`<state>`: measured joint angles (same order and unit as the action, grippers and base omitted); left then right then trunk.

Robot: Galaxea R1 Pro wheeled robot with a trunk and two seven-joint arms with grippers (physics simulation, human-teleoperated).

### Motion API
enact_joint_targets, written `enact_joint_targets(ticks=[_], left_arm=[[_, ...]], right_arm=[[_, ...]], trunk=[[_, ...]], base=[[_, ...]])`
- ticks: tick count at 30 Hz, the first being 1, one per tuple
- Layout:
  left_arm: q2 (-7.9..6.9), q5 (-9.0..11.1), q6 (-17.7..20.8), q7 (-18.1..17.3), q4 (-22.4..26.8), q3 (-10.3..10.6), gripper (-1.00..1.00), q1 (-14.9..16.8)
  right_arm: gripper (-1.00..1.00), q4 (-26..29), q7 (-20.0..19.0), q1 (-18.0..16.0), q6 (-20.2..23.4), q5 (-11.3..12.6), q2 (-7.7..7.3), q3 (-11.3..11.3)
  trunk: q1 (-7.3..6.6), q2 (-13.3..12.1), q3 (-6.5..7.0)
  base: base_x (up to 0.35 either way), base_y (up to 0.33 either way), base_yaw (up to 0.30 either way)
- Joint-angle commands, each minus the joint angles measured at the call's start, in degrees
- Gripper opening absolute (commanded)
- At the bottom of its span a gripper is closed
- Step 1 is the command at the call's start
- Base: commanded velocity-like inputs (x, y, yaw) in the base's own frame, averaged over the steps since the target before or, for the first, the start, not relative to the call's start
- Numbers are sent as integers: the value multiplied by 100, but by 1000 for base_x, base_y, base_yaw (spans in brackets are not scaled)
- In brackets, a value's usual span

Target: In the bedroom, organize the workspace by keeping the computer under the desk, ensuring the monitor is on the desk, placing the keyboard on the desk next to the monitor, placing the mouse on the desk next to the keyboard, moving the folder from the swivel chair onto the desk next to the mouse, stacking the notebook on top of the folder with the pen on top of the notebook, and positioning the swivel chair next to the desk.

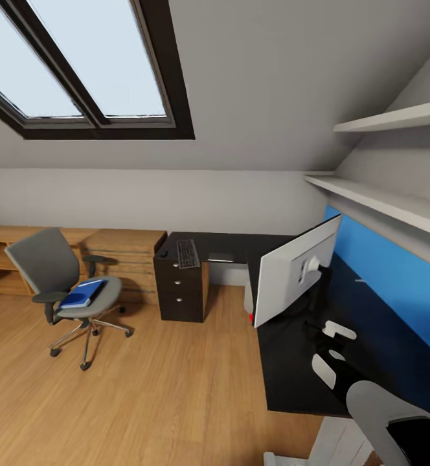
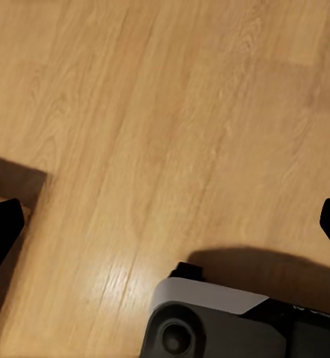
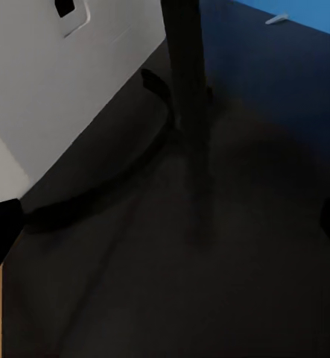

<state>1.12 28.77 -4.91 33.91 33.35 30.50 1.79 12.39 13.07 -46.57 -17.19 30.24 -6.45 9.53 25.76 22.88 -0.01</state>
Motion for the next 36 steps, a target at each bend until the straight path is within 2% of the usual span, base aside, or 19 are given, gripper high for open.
enact_joint_targets(ticks=[1, 7, 9, 12, 13, 14, 18, 20, 21, 24, 33, 36], left_arm=[[-30, 62, -62, 36, -4, 42, 100, 6], [-143, 81, -472, 43, -7, 35, 100, 6], [-219, 102, -598, 54, -34, -61, 100, 15], [-256, 115, -521, 42, -58, -255, 100, 25], [-264, 120, -456, 34, -63, -337, 100, 32], [-316, 133, 404, -233, -80, -1041, 100, 154], [-346, 128, 627, -563, -82, -1282, 100, 201], [-357, 123, 681, -715, -82, -1349, 100, 213], [-363, 117, 707, -819, -82, -1392, 100, 221], [-366, 110, 723, -912, -81, -1429, 100, 227], [-360, 103, 705, -996, 4, -1469, 100, 233], [-356, 98, 519, -1010, 140, -1462, 100, 234]], right_arm=[[100, 1, 27, -1, -24, 40, -2, 49], [100, 1, 28, -1, -89, 36, -1, 49], [100, 1, 28, -1, -103, 32, -4, 49], [100, 1, 29, -1, -109, 29, -10, 49], [100, 1, 29, -1, -111, 29, -13, 49], [100, -11, 23, -1, -238, -58, -31, 53], [100, -43, 23, 4, -437, -377, -38, 51], [100, -109, 25, 6, -526, -591, -45, 50], [100, -203, 26, 6, -588, -792, -50, 50], [100, -320, 27, 7, -642, -1002, -58, 45], [100, -442, 29, 8, -687, -1211, -131, 48], [100, -456, 29, 8, -674, -1233, -175, 48]], trunk=[[2, 4, -2], [2, 4, -1], [2, 4, -1], [2, 4, -1], [2, 4, -1], [2, 4, -1], [2, 4, -1], [2, 4, -1], [2, 4, -1], [2, 4, -1], [2, 4, -1], [2, 4, -1]], base=[[0, -40, -48], [0, -19, -22], [0, -4, -4], [0, -2, -2], [0, -1, -1], [0, 0, 0], [0, 0, 0], [0, 0, 0], [0, 0, 0], [0, 0, 0], [0, 0, 0], [0, 0, 0]])
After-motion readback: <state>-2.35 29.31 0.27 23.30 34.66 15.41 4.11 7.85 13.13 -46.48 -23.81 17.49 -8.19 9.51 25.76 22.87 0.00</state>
